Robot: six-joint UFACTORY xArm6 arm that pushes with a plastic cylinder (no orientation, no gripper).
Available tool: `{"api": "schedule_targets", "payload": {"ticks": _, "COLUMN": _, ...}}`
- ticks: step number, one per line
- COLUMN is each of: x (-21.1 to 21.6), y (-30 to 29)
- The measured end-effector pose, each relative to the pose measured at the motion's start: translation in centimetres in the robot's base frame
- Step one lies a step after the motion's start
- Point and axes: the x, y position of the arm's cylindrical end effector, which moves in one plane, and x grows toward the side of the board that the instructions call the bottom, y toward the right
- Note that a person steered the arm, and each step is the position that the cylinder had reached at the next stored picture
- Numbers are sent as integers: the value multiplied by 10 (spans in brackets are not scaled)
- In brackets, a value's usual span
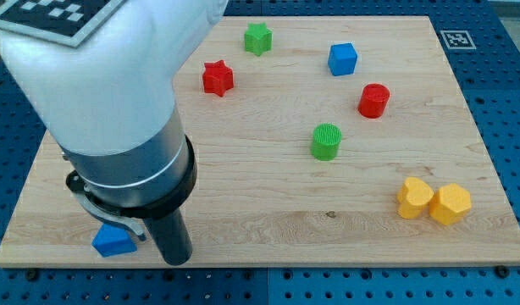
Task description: Nudge the blue triangle to the left slightly
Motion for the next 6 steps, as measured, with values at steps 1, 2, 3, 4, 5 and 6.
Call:
{"api": "schedule_targets", "payload": {"ticks": 1, "x": 0, "y": -15}}
{"api": "schedule_targets", "payload": {"ticks": 2, "x": 0, "y": -24}}
{"api": "schedule_targets", "payload": {"ticks": 3, "x": 0, "y": -28}}
{"api": "schedule_targets", "payload": {"ticks": 4, "x": 0, "y": -34}}
{"api": "schedule_targets", "payload": {"ticks": 5, "x": -1, "y": -72}}
{"api": "schedule_targets", "payload": {"ticks": 6, "x": -1, "y": -100}}
